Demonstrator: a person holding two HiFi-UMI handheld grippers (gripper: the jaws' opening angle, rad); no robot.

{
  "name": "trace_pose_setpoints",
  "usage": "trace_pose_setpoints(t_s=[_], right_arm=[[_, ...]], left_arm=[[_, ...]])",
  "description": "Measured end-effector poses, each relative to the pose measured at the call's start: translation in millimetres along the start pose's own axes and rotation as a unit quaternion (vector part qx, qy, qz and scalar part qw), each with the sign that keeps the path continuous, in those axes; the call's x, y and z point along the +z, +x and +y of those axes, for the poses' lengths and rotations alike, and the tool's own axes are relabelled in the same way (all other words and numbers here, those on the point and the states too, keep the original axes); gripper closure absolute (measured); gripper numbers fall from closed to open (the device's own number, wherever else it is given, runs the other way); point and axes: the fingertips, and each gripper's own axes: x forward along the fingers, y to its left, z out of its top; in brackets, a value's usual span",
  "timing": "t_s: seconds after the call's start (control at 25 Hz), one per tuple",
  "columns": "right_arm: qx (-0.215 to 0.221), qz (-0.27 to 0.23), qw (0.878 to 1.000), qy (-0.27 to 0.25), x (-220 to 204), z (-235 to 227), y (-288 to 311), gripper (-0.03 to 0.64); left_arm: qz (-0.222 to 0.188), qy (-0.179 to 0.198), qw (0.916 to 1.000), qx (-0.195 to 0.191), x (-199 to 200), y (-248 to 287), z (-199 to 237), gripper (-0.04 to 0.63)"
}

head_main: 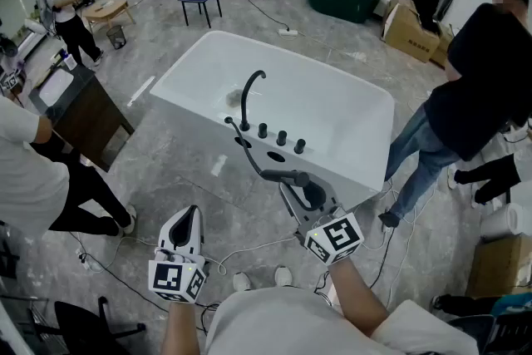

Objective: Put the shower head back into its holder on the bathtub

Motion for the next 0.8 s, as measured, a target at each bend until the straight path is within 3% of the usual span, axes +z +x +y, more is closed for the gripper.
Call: trace_pose_setpoints(t_s=[0.8], right_arm=[[-0.016,0.010,1.000,0.005,-7,8,3,0.485]], left_arm=[[-0.016,-0.003,0.9998,0.014,6,-10,20,0.584]])
